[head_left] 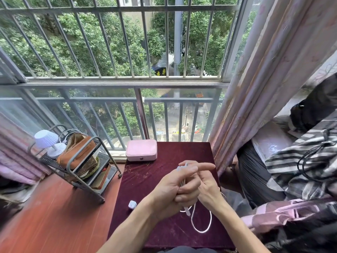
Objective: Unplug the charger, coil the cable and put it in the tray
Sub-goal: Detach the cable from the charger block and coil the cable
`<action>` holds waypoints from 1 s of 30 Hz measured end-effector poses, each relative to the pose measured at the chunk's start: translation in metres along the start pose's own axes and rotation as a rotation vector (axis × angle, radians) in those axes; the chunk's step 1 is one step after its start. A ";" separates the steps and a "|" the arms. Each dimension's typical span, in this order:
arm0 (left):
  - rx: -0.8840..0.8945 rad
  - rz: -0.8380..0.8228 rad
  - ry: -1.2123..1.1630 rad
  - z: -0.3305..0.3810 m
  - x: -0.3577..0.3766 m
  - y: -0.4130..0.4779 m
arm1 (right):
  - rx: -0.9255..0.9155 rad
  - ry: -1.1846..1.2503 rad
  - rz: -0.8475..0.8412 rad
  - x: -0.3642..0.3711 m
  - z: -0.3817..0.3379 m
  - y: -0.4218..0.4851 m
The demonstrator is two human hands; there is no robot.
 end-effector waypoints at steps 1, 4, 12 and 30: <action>0.014 0.005 -0.014 0.001 0.001 0.000 | 0.032 0.005 -0.042 0.004 0.001 -0.002; 0.058 0.035 -0.069 0.005 -0.003 0.003 | 0.036 -0.183 -0.096 0.017 0.004 -0.014; 0.060 0.291 -0.077 0.013 -0.052 -0.002 | 0.004 -0.480 -0.214 0.041 0.016 -0.042; -0.236 0.016 0.225 -0.024 -0.033 -0.011 | -0.221 -0.768 -0.257 -0.025 -0.102 -0.019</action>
Point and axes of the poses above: each hand's wrist, its own y-axis towards the middle knuckle, its own x-axis out of the palm, z = x × y, the point moved 2 cm from there along y, towards the middle knuckle, and after that the axes turned 11 degrees about -z, right-handed, at the moved point
